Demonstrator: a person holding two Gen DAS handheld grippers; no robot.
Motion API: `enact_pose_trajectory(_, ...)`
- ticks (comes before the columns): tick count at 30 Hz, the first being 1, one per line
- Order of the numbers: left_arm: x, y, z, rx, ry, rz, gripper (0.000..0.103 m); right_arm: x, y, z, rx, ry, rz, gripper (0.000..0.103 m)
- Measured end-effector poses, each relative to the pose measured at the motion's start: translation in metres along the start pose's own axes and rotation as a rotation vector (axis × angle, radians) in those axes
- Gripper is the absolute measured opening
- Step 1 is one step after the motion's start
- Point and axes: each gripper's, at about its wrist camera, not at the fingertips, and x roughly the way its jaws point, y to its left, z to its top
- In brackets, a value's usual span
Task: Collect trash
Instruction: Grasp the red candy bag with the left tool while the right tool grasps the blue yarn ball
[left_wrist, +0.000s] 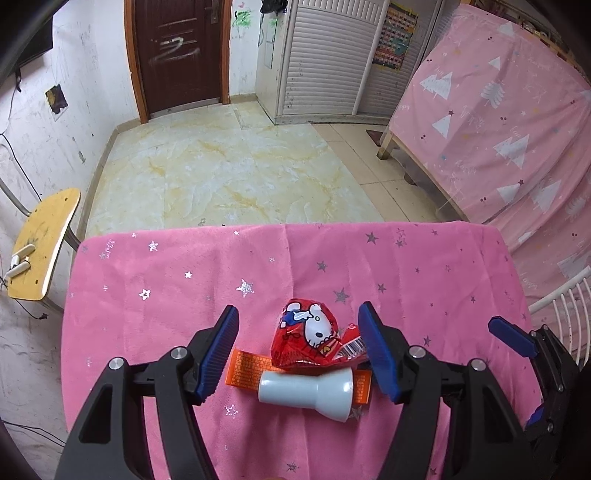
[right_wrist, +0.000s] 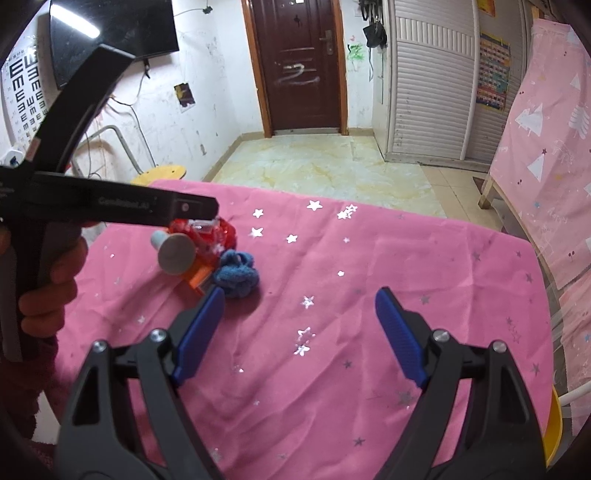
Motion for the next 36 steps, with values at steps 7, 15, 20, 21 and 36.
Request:
enact_pose_trajectory(7,0.014,-0.001,-0.004,0.004,0.032,-0.035,0.059,0.009,0.014,0.004,-0.024,0.017,0.008,0.081)
enact_pose_trajectory(15,0.018,0.001,-0.009,-0.010,0.014,-0.039,0.022,0.019,0.025,0.008,-0.040,0.025,0.008,0.081)
enact_pose_trajectory(20,-0.003,0.016,-0.004,-0.062,-0.066,-0.032,0.022,0.029,0.027,0.012,-0.019,0.032,0.006,0.081)
enact_pose_trajectory(21,-0.008,0.020,-0.003,-0.075,-0.078,-0.037,0.022,0.031,0.026,0.013,-0.013,0.035,0.010,0.081)
enact_pose_trajectory(36,-0.017,0.051,-0.001,-0.146,-0.106,-0.055,0.022,0.065,0.036,0.021,0.014,0.101,0.069,0.041)
